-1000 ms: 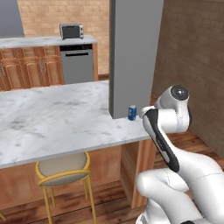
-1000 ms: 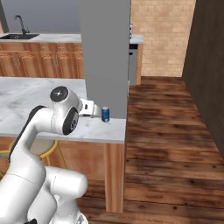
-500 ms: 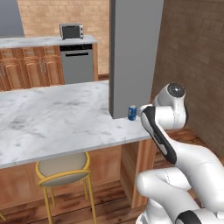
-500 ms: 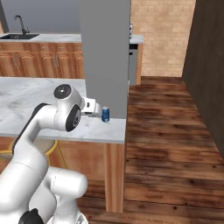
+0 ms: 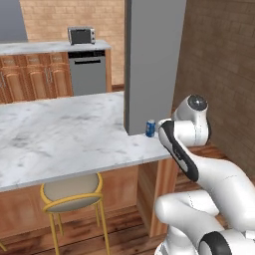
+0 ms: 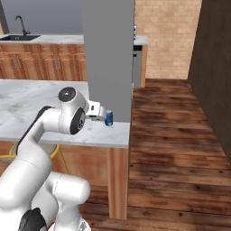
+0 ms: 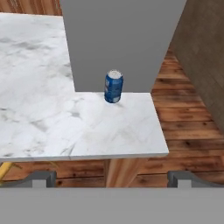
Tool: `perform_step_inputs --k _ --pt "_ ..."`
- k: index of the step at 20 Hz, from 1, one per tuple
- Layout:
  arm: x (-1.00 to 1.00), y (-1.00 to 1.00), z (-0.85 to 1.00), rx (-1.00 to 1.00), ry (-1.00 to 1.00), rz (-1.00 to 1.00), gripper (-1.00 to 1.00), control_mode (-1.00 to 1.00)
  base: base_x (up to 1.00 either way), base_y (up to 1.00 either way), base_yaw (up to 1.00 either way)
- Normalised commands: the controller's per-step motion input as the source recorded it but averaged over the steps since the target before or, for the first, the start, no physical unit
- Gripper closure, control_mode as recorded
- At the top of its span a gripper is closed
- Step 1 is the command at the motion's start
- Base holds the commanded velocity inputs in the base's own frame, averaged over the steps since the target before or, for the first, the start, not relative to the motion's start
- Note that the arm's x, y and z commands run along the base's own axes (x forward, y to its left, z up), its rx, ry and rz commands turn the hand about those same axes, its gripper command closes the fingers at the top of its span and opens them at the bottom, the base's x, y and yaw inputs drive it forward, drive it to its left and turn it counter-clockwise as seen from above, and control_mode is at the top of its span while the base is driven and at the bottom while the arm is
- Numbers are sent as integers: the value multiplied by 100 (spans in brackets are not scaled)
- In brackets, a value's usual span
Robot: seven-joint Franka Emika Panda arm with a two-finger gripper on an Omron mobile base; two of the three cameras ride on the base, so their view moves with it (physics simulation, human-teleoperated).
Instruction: Four empty soda cans are scattered around the kitchen. Gather all the cans and cluster them next to the stove for recycling.
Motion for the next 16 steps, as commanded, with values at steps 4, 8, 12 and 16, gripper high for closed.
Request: perform_step_inputs --k 4,8,12,16 --pt "13 0 -9 0 0 0 -100 -100 0 0 0" --pt "17 0 -4 0 0 0 -100 -100 0 0 0" --pt "20 0 -6 0 0 0 -100 -100 0 0 0" --pt "14 0 -5 0 0 0 -100 -100 0 0 0"
